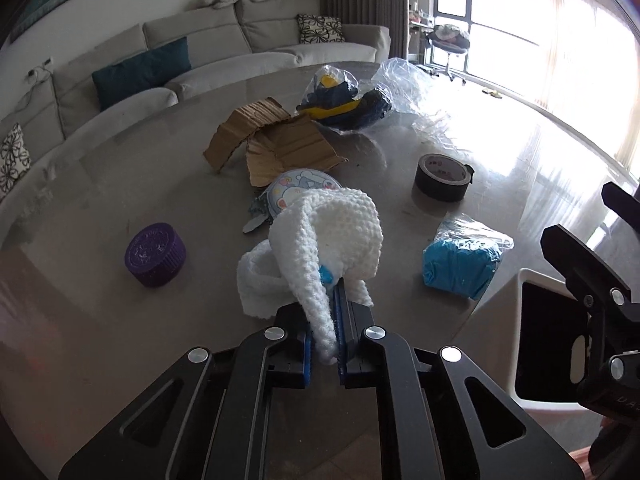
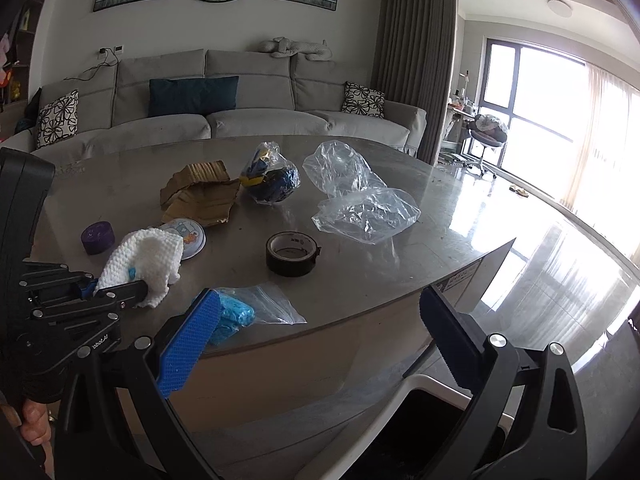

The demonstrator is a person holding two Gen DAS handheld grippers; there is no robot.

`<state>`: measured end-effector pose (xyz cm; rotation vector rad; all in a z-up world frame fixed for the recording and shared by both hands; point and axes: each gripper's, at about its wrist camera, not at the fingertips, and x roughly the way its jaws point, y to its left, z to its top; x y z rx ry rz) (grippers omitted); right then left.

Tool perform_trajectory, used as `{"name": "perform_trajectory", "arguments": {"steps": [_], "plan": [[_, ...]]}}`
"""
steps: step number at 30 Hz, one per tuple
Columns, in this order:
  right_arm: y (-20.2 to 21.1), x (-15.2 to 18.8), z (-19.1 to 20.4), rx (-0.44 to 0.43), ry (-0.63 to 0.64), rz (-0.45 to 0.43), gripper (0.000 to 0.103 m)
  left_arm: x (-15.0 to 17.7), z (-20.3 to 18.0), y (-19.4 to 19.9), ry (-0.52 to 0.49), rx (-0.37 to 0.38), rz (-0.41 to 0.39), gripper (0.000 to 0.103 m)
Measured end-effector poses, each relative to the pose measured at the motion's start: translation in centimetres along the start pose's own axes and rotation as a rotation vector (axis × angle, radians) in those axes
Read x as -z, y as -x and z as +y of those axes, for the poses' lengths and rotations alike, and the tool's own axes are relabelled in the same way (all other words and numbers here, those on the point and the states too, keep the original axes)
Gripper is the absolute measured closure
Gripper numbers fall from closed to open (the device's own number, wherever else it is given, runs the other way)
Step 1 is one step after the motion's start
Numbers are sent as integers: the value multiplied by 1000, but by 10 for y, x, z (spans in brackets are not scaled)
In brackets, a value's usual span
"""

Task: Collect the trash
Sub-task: 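Move both tools back to the table toward the white knitted cloth, then grasp the white knitted cloth with the left tool while the right tool grasps the blue gloves bag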

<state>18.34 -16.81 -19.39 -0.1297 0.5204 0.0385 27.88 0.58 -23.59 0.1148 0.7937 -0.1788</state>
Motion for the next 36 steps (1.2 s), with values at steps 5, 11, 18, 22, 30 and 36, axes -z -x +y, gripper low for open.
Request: {"name": "perform_trajectory", "arguments": {"steps": [5, 11, 18, 22, 30, 36], "plan": [[-6, 0, 13, -34, 12, 7, 4, -3, -2, 31, -40, 4, -83, 93], [-24, 2, 31, -56, 23, 36, 4, -5, 7, 41, -26, 5, -92, 93], [-53, 10, 40, -74, -6, 85, 4, -8, 19, 41, -5, 1, -84, 93], [-63, 20, 36, -107, -82, 84, 4, -5, 26, 39, 1, -9, -72, 93], [-59, 22, 39, -112, -71, 61, 18, -1, 32, 38, 3, -12, -62, 93], [-52, 16, 57, -195, 2, 79, 61, -2, 27, 37, 1, -14, -70, 93]]}}
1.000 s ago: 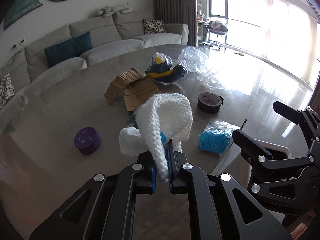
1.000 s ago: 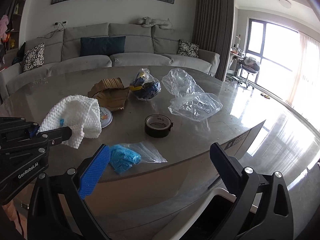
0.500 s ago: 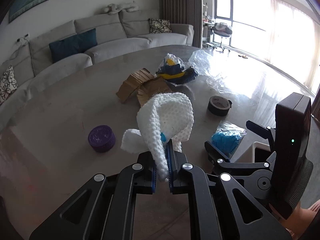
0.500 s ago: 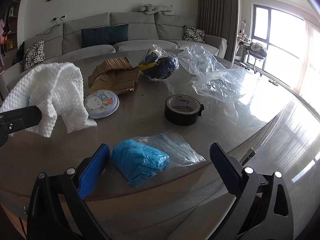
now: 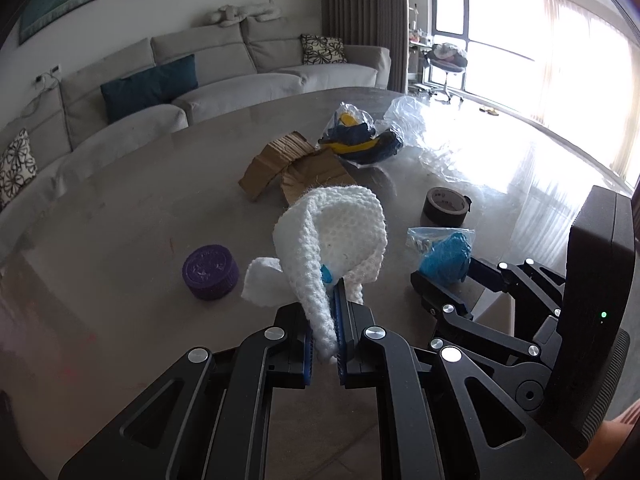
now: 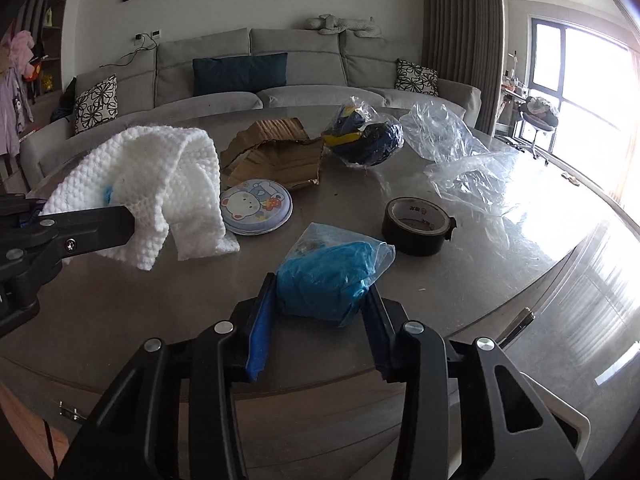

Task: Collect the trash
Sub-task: 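Grasp the white knitted cloth with the left tool while the right tool grasps the blue gloves bag, then carry the white cloth and blue gloves bag over the white bin with both tools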

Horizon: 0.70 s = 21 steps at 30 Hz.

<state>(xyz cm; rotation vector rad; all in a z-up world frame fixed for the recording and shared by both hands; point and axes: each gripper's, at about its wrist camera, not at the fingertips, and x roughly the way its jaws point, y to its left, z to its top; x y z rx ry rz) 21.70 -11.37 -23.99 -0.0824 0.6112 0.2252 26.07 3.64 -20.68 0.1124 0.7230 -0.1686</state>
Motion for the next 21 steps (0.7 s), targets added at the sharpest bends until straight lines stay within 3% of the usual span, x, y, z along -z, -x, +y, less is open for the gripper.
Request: {"name": "perform_trajectory", "arguments": {"steps": [7, 21], "plan": [[4, -5, 1, 7, 13, 0, 62, 0, -9, 7, -23, 0, -24, 93], [80, -32, -25, 46, 1, -136, 62, -4, -25, 13, -45, 14, -35, 93]]}}
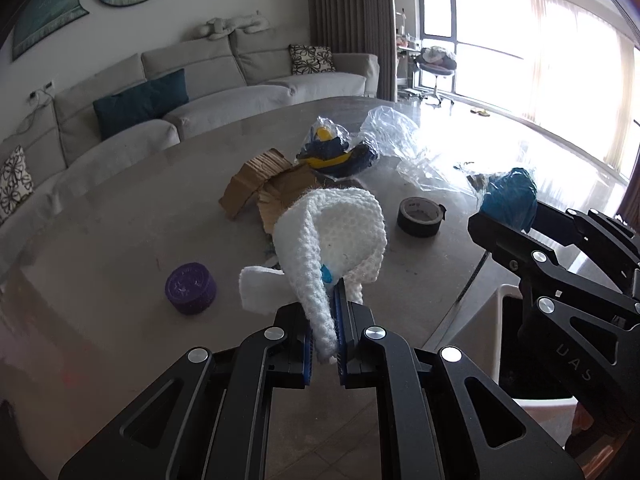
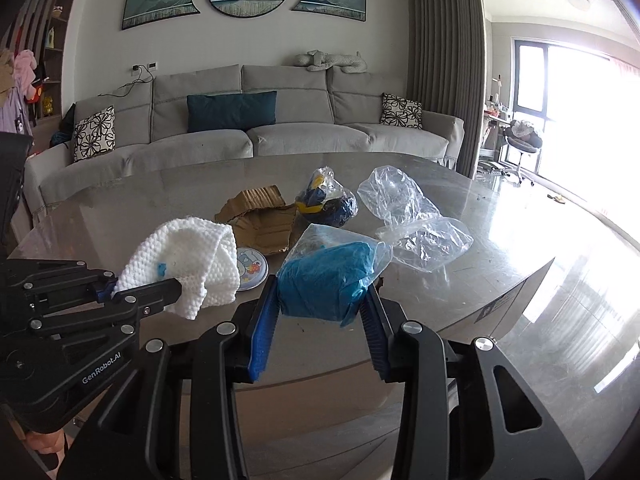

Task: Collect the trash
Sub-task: 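Carry the white cloth and blue gloves bag over the white bin with both tools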

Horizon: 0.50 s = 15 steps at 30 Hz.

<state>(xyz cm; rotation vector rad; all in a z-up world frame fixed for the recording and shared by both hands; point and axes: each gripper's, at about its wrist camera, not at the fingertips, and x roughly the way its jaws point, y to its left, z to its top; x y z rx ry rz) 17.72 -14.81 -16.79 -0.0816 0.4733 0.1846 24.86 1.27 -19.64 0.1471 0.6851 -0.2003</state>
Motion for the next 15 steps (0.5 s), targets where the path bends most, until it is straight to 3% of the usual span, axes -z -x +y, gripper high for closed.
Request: {"name": "perform_trajectory", "arguments": {"steps": [15], "plan": [[58, 1, -50, 104, -17, -67, 62, -7, -67, 5, -83, 83, -14, 93]]}}
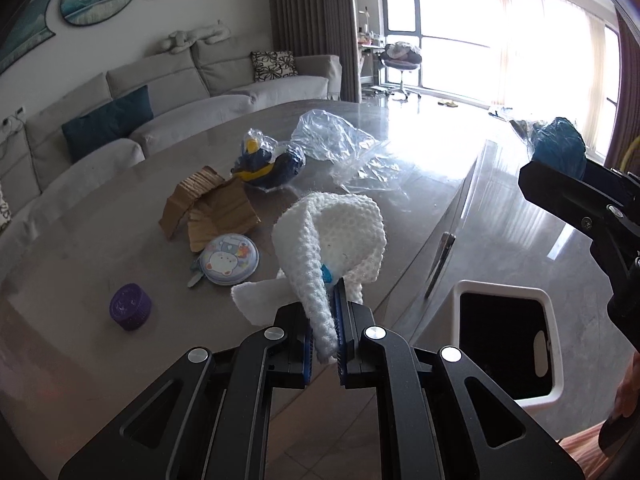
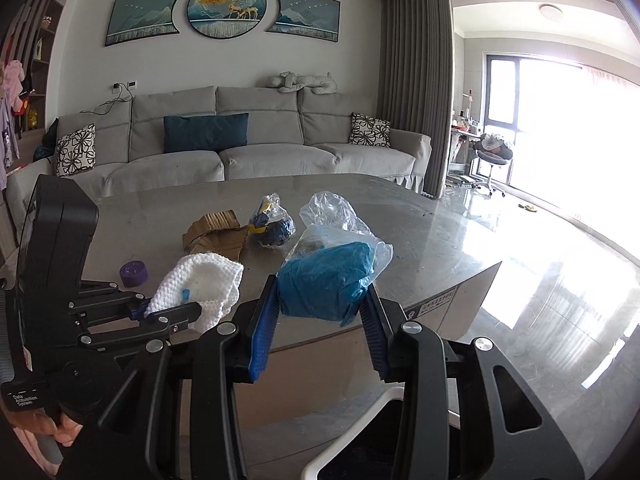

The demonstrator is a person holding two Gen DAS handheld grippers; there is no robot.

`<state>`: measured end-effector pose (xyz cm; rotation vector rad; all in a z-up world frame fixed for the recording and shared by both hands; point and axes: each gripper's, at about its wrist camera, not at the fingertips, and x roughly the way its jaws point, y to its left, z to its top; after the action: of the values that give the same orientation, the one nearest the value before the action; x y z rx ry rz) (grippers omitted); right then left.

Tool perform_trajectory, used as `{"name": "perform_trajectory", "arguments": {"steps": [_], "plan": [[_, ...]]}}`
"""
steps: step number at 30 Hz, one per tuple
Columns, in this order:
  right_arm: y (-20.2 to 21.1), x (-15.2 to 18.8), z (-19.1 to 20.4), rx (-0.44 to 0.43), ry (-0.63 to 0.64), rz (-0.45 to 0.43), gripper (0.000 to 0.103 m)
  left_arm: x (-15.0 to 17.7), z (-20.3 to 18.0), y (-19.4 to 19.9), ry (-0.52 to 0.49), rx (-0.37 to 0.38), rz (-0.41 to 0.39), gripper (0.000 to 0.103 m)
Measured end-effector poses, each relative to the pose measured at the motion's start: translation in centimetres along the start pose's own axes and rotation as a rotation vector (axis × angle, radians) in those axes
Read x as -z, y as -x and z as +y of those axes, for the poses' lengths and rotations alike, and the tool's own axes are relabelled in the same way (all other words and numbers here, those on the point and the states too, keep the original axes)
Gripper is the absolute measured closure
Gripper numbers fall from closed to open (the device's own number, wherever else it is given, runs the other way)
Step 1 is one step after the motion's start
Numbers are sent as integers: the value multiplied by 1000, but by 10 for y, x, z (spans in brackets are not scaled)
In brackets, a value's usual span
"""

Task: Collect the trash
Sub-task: 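Carry the white cloth and blue gloves bag over the white bin with both tools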

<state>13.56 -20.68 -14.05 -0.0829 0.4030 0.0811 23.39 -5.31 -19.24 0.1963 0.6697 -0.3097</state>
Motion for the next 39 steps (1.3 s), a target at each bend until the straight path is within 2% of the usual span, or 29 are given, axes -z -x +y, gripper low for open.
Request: {"name": "perform_trajectory", "arguments": {"steps": [16, 28, 39], "plan": [[56, 11, -69, 189, -73, -68, 62, -26, -102, 24, -118, 146, -78, 93], [84, 23, -108, 294, -110, -90, 62, -24, -173, 24, -203, 254, -73, 93], [77, 52, -136, 342, -144, -19, 62, -11, -210, -9, -243, 307, -4, 93]]}}
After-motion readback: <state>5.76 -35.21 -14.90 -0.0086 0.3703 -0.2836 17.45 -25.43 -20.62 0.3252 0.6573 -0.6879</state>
